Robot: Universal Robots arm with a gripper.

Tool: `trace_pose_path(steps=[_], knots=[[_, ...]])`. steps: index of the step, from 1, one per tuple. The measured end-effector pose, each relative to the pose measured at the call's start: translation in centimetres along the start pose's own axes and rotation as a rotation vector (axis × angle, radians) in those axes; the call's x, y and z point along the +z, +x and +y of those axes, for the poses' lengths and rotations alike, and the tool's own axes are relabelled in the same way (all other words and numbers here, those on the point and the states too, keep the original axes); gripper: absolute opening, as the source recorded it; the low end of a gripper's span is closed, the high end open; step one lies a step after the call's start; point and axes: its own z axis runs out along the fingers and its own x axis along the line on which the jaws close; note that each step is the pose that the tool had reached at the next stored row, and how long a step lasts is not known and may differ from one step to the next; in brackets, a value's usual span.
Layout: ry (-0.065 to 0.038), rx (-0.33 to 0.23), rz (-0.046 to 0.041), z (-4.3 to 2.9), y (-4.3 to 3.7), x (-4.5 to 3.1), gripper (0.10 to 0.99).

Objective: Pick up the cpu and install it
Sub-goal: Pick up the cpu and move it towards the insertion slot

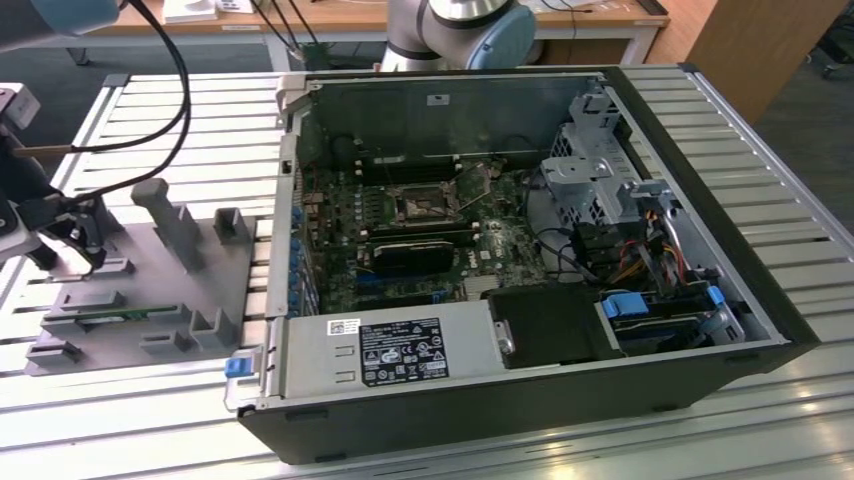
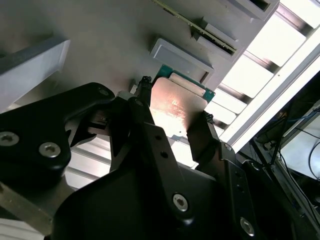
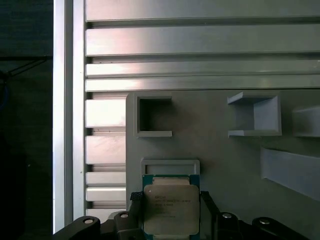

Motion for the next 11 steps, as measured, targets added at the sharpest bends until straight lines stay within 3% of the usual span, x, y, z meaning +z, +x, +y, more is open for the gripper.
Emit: trace_pose_path(steps=[11], knots=[[0.000, 0.000, 0.0000, 0.02, 0.00, -0.28, 0.541]])
